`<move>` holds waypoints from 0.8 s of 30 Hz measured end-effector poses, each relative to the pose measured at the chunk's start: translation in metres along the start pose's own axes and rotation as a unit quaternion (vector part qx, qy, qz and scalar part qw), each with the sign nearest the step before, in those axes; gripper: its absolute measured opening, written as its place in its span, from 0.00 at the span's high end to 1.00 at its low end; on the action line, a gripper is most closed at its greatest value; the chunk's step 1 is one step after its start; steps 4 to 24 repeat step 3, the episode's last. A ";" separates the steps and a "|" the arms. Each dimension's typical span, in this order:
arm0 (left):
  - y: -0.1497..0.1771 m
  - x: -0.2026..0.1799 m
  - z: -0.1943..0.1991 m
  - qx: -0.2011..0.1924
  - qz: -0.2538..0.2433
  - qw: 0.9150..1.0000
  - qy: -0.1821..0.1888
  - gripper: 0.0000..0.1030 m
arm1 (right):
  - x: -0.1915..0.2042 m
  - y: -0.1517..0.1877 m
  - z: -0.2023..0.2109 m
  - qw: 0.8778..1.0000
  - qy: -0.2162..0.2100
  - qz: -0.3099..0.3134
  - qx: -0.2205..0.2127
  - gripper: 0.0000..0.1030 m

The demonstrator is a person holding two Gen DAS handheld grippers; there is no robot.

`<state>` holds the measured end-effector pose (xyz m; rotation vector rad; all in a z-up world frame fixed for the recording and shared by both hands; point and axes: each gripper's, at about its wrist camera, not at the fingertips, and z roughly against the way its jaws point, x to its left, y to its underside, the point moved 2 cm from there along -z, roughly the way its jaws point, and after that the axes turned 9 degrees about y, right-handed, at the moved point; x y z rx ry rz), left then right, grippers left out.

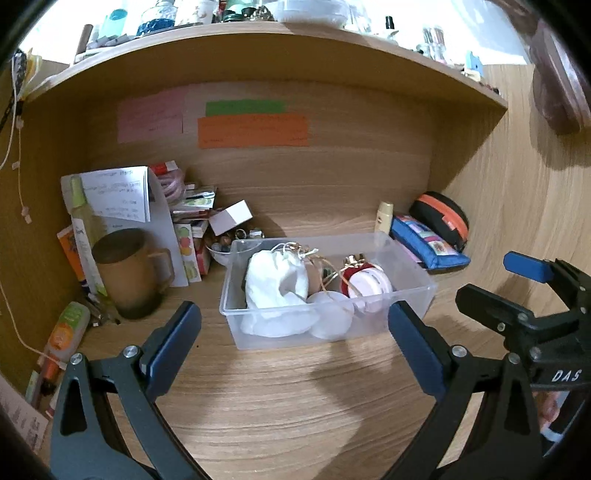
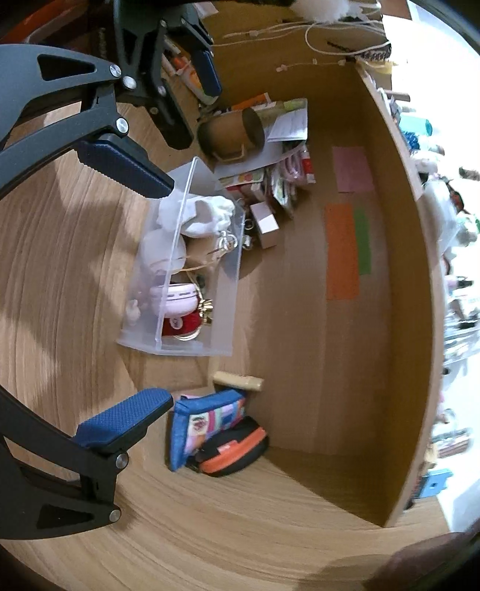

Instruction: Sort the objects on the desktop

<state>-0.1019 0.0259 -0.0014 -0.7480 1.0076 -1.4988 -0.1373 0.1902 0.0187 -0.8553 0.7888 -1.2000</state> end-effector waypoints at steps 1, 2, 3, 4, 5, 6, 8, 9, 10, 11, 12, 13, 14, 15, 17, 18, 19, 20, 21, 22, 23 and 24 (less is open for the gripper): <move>0.000 0.000 -0.002 0.001 -0.001 1.000 -0.001 0.01 | -0.002 0.001 -0.004 1.000 -0.003 -0.005 0.005 0.00; 0.000 0.001 -0.004 0.004 0.002 1.000 0.002 0.01 | -0.004 0.001 -0.008 1.000 -0.005 -0.010 0.011 0.00; 0.000 0.003 -0.005 0.007 0.007 1.000 0.004 0.01 | -0.008 0.001 -0.012 1.000 -0.005 -0.015 0.016 0.00; 0.000 0.003 -0.005 0.007 0.007 1.000 0.004 0.01 | -0.008 0.001 -0.012 1.000 -0.005 -0.015 0.016 0.00; 0.000 0.003 -0.005 0.007 0.007 1.000 0.004 0.01 | -0.008 0.001 -0.012 1.000 -0.005 -0.015 0.016 0.00; 0.000 0.003 -0.005 0.007 0.007 1.000 0.004 0.01 | -0.008 0.001 -0.012 1.000 -0.005 -0.015 0.016 0.00; 0.000 0.003 -0.005 0.007 0.007 1.000 0.004 0.01 | -0.008 0.001 -0.012 1.000 -0.005 -0.015 0.016 0.00; 0.000 0.003 -0.005 0.007 0.007 1.000 0.004 0.01 | -0.008 0.001 -0.012 1.000 -0.005 -0.015 0.016 0.00; 0.000 0.003 -0.005 0.007 0.007 1.000 0.004 0.01 | -0.008 0.001 -0.012 1.000 -0.005 -0.015 0.016 0.00; 0.000 0.003 -0.005 0.007 0.007 1.000 0.004 0.01 | -0.008 0.001 -0.012 1.000 -0.005 -0.015 0.016 0.00; 0.000 0.003 -0.005 0.007 0.007 1.000 0.004 0.01 | -0.008 0.001 -0.012 1.000 -0.005 -0.015 0.016 0.00; 0.000 0.003 -0.005 0.007 0.007 1.000 0.004 0.01 | -0.008 0.001 -0.012 1.000 -0.005 -0.015 0.016 0.00; 0.000 0.003 -0.005 0.007 0.007 1.000 0.004 0.01 | -0.008 0.001 -0.012 1.000 -0.005 -0.015 0.016 0.00; 0.000 0.003 -0.005 0.007 0.007 1.000 0.004 0.01 | -0.008 0.001 -0.012 1.000 -0.005 -0.015 0.016 0.00; 0.000 0.003 -0.005 0.007 0.007 1.000 0.004 0.01 | -0.008 0.001 -0.012 1.000 -0.005 -0.015 0.016 0.00; 0.000 0.003 -0.005 0.007 0.007 1.000 0.004 0.01 | -0.008 0.001 -0.012 1.000 -0.005 -0.015 0.016 0.00; 0.000 0.003 -0.005 0.007 0.007 1.000 0.004 0.01 | -0.008 0.001 -0.012 1.000 -0.005 -0.015 0.016 0.00; 0.000 0.003 -0.005 0.007 0.007 1.000 0.004 0.01 | -0.008 0.001 -0.012 1.000 -0.005 -0.015 0.016 0.00; 0.000 0.003 -0.005 0.007 0.007 1.000 0.004 0.01 | -0.008 0.001 -0.012 1.000 -0.005 -0.015 0.016 0.00; 0.000 0.003 -0.005 0.007 0.007 1.000 0.004 0.01 | -0.008 0.001 -0.012 1.000 -0.005 -0.015 0.016 0.00; 0.000 0.003 -0.005 0.007 0.007 1.000 0.004 0.01 | -0.008 0.001 -0.012 1.000 -0.005 -0.015 0.016 0.00; 0.000 0.003 -0.005 0.007 0.007 1.000 0.004 0.01 | -0.008 0.001 -0.012 1.000 -0.005 -0.015 0.016 0.00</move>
